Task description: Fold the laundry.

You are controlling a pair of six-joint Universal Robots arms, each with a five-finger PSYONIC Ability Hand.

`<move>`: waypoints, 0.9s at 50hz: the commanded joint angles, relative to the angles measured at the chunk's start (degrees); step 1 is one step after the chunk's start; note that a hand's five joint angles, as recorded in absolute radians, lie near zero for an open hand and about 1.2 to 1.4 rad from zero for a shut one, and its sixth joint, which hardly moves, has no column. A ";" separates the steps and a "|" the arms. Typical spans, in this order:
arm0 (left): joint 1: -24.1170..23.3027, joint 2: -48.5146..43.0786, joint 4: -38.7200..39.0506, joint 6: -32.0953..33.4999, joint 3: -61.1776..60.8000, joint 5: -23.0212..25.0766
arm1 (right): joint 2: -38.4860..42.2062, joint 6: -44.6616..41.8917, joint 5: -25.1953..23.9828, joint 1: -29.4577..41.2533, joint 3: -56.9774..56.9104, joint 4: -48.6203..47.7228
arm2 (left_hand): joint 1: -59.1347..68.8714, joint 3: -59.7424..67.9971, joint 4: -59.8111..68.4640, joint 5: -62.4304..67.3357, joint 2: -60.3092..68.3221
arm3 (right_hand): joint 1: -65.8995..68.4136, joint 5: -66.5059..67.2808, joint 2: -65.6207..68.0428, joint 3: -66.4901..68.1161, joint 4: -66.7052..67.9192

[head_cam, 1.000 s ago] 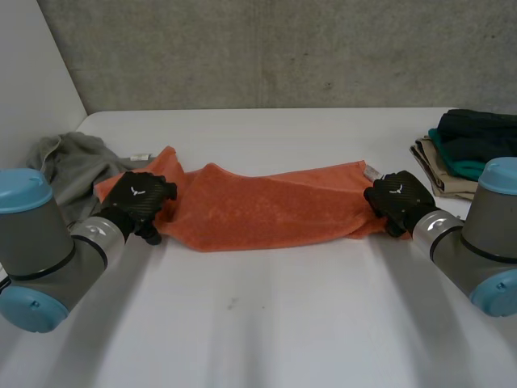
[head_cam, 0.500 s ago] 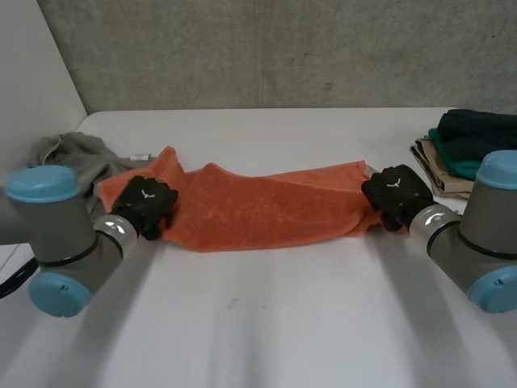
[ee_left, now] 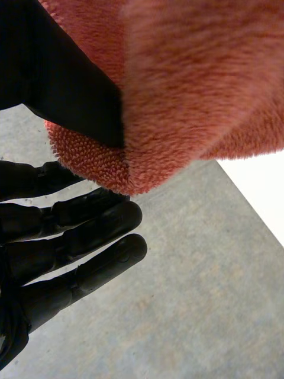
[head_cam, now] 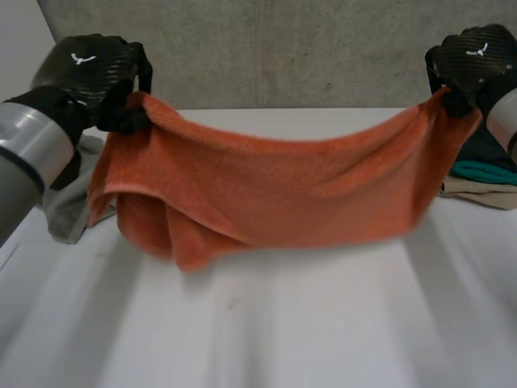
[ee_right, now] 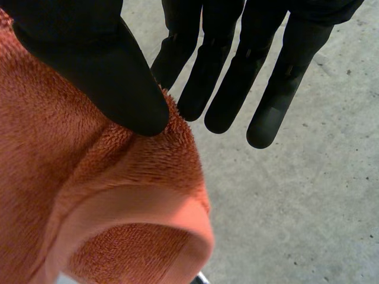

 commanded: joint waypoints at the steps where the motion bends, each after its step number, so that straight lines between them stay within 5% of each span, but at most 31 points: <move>1: -0.86 -18.68 -0.55 4.00 8.05 -2.95 | 14.41 1.18 2.61 2.43 -8.42 -1.06 | 15.02 11.88 11.38 14.14 11.53 | 14.60 11.67 12.06 11.78 11.33; 7: -2.44 -31.98 -1.70 5.24 14.47 -3.84 | 27.26 0.48 7.62 4.19 -14.67 -8.00 | 14.04 10.90 10.40 13.16 10.55 | 14.60 11.67 12.06 11.78 11.33; 10: -3.15 -36.99 -1.96 4.71 17.46 -2.61 | 33.15 -0.14 9.20 4.72 -16.78 -13.88 | -27.22 -30.36 -30.86 -28.10 -30.71 | 14.60 11.67 12.06 11.78 11.33; 11: -3.41 -37.88 -1.96 4.88 18.25 -2.61 | 34.29 -0.31 9.73 4.81 -17.22 -15.55 | -37.67 -40.81 -41.31 -38.55 -41.16 | -1.25 -4.17 -3.78 -4.07 -4.51; 12: -3.68 -39.19 -1.96 4.89 19.65 -2.95 | 36.13 -0.84 11.04 4.89 -17.92 -18.61 | -51.10 -54.24 -54.74 -51.98 -54.59 | -35.54 -38.46 -38.08 -38.36 -38.81; 14: -3.59 -39.29 -2.05 4.62 20.72 -3.83 | 36.85 -1.45 13.06 4.90 -18.28 -21.27 | -54.98 -58.12 -58.62 -55.86 -58.47 | -55.40 -58.33 -57.94 -58.22 -58.67; 22: -0.08 -30.34 -2.14 1.90 17.13 -10.52 | 28.61 0.65 16.77 4.90 -12.31 -23.22 | -54.98 -58.12 -58.62 -55.86 -58.47 | -55.40 -58.33 -57.94 -58.22 -58.67; 30: 2.30 -21.81 -4.42 1.72 6.06 -6.65 | 14.63 0.48 5.79 3.23 -0.01 -1.97 | -54.98 -58.12 -58.62 -55.86 -58.47 | -55.40 -58.33 -57.94 -58.22 -58.67; 36: 6.25 -20.75 -5.04 3.48 0.42 -1.82 | 11.45 -0.76 -0.63 -0.90 7.03 14.92 | -54.98 -58.12 -58.62 -55.86 -58.47 | -30.70 -33.63 -33.24 -33.52 -33.97; 45: 10.74 -27.24 -5.56 7.52 2.00 6.61 | 13.12 -2.25 -8.72 -5.21 14.59 11.60 | -38.45 -41.59 -42.09 -39.33 -41.94 | -19.57 -22.49 -22.11 -22.39 -22.84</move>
